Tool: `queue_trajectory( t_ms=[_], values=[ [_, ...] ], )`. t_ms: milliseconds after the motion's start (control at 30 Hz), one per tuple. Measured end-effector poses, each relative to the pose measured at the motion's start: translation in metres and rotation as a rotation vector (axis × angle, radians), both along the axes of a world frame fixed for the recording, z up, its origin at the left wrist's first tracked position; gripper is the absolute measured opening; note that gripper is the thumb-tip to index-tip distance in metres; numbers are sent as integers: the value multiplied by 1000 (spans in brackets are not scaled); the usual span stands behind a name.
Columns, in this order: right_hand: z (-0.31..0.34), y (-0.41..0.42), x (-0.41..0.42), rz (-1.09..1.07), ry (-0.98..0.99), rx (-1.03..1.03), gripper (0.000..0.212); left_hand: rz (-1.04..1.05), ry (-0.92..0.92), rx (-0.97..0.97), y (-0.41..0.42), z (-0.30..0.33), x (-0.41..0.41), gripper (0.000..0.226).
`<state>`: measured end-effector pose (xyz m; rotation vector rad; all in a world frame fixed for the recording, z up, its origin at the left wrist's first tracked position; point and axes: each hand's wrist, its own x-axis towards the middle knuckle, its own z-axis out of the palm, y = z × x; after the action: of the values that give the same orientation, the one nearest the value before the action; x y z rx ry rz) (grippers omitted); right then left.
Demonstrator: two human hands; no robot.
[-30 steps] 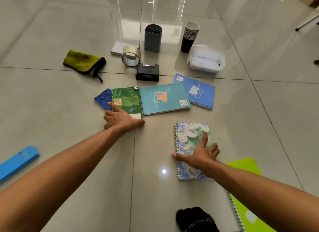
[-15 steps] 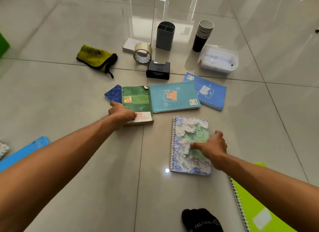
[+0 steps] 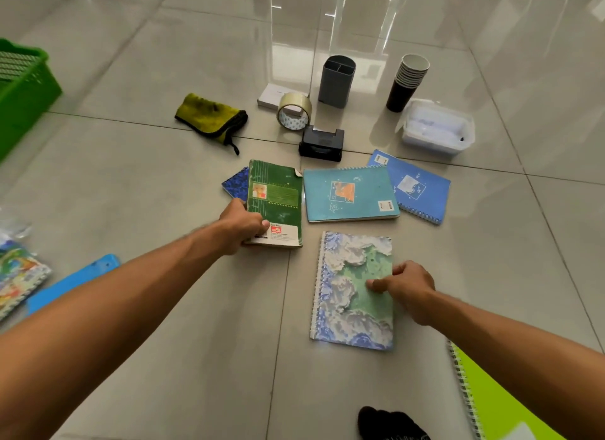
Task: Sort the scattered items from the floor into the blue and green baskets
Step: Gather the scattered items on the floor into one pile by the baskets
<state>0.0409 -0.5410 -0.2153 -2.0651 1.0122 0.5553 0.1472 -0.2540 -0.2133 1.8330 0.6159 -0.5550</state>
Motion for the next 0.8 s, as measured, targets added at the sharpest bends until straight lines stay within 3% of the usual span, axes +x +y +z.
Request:
queue_trajectory(
  t_ms=[233, 533, 800],
  values=[
    [13, 56, 25, 172, -11, 186, 33, 117, -25, -7, 58, 30, -24, 41],
    [22, 182, 46, 408, 62, 496, 27, 357, -51, 51, 209, 65, -135, 39],
    [15, 317, 32, 789, 60, 462, 22, 885, -135, 23, 309, 30, -224, 52]
  ],
)
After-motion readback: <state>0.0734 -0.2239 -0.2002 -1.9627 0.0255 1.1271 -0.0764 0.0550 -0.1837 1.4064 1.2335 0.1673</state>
